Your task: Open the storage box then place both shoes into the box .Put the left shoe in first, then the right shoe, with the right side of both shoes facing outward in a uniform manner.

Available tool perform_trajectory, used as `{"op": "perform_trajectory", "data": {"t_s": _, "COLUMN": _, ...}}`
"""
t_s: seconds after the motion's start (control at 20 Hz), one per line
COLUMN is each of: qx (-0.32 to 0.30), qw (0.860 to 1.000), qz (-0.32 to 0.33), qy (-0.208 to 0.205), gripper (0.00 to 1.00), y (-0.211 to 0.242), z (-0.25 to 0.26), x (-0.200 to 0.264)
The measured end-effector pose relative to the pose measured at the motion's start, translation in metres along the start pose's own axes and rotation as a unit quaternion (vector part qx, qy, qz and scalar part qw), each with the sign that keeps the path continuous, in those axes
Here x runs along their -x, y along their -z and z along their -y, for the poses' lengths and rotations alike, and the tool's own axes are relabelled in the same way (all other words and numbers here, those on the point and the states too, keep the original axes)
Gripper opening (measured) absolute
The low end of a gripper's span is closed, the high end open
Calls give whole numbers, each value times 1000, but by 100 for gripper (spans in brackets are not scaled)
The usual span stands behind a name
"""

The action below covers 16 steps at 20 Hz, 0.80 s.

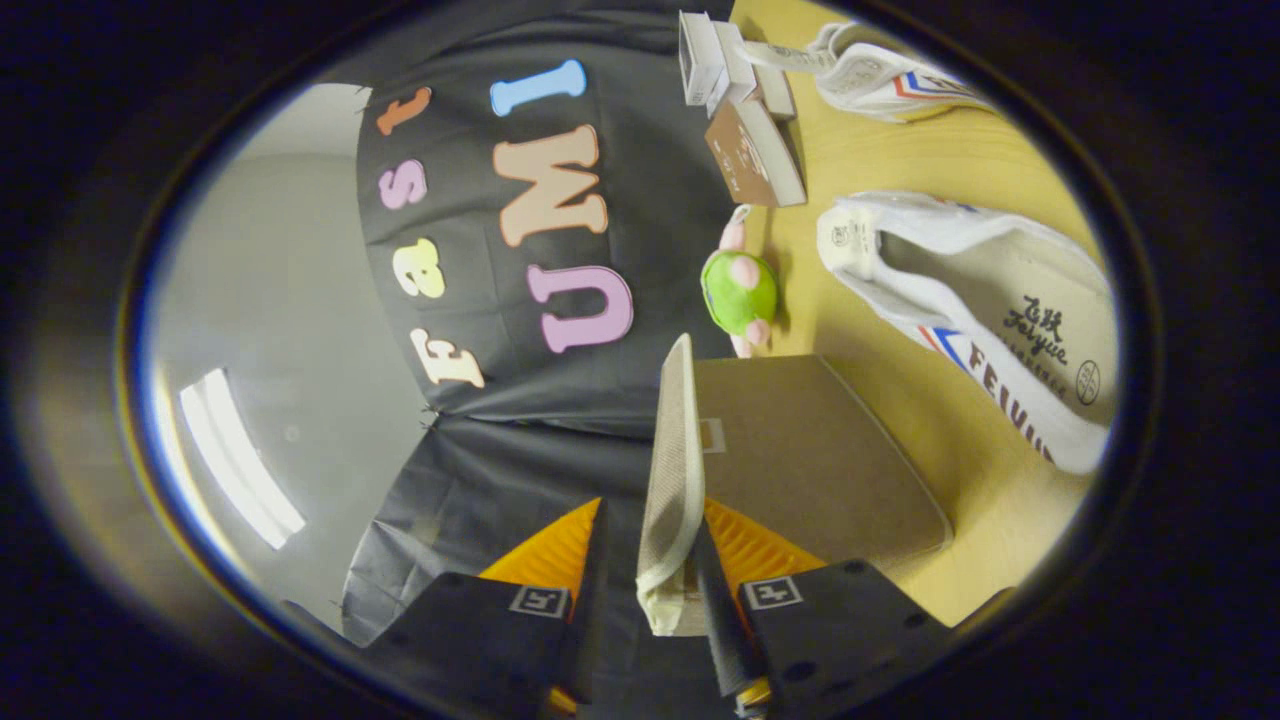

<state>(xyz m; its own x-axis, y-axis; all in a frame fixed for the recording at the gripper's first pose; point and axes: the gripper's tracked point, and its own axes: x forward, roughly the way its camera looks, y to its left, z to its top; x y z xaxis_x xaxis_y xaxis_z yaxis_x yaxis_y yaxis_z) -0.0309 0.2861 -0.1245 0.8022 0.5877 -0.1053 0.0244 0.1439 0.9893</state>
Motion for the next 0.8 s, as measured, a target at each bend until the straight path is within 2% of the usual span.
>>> {"op": "perform_trajectory", "data": {"t_s": 0.05, "qx": 26, "qw": 1000, "qz": 3, "qy": 7, "gripper": 40, "y": -1, "z": 2, "x": -2}}
{"op": "perform_trajectory", "data": {"t_s": 0.2, "qx": 123, "qw": 992, "qz": 13, "qy": 11, "gripper": 15, "y": -3, "z": -15, "x": -3}}
{"op": "perform_trajectory", "data": {"t_s": 0.3, "qx": 210, "qw": 977, "qz": 28, "qy": 7, "gripper": 17, "y": -3, "z": -33, "x": -2}}
{"op": "perform_trajectory", "data": {"t_s": 0.5, "qx": 348, "qw": 936, "qz": 40, "qy": -21, "gripper": 19, "y": 20, "z": -89, "x": -4}}
{"op": "perform_trajectory", "data": {"t_s": 0.6, "qx": 390, "qw": 920, "qz": 36, "qy": -31, "gripper": 21, "y": 33, "z": -112, "x": -9}}
{"op": "perform_trajectory", "data": {"t_s": 0.75, "qx": 403, "qw": 914, "qz": 23, "qy": -45, "gripper": 22, "y": 55, "z": -138, "x": -20}}
{"op": "perform_trajectory", "data": {"t_s": 0.8, "qx": 417, "qw": 908, "qz": 17, "qy": -43, "gripper": 22, "y": 61, "z": -145, "x": -25}}
